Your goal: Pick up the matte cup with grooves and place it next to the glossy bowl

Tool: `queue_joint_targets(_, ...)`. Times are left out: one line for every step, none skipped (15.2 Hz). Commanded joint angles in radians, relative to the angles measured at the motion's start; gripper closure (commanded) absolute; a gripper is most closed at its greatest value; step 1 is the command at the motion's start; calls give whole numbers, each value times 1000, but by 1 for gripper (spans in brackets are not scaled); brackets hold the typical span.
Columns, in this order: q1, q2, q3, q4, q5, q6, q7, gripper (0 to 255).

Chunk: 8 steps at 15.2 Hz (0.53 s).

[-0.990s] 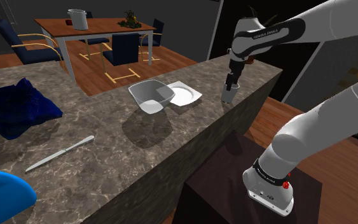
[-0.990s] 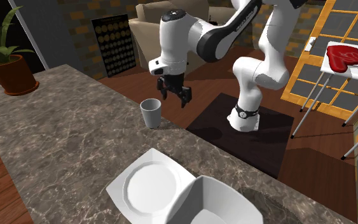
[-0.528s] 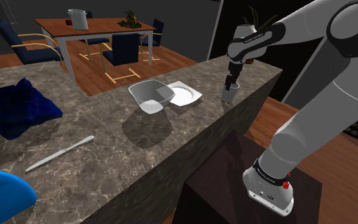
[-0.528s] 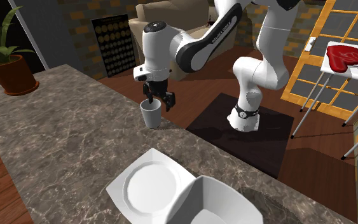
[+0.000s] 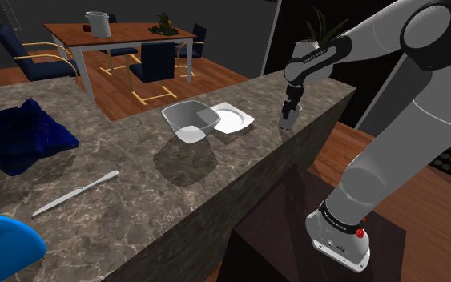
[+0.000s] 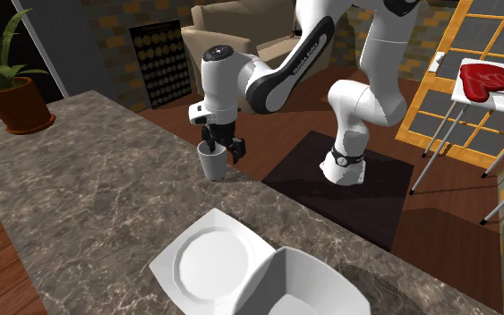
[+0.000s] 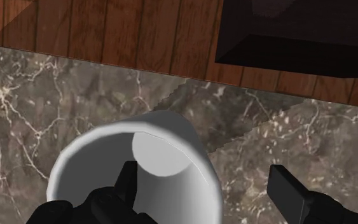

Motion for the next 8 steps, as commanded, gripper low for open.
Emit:
queue_joint_targets(0,2,0,-1,1,3,0,0)
queue_joint_targets(0,2,0,-1,1,3,0,0)
queue_joint_targets(0,2,0,-1,1,3,0,0)
queue_joint_targets(0,2,0,-1,1,3,0,0)
queue_joint_targets(0,2,0,-1,1,3,0,0)
queue_joint_targets(0,2,0,-1,1,3,0,255)
queue_joint_targets(0,2,0,-1,1,3,0,255)
queue_joint_targets(0,2,0,-1,1,3,0,255)
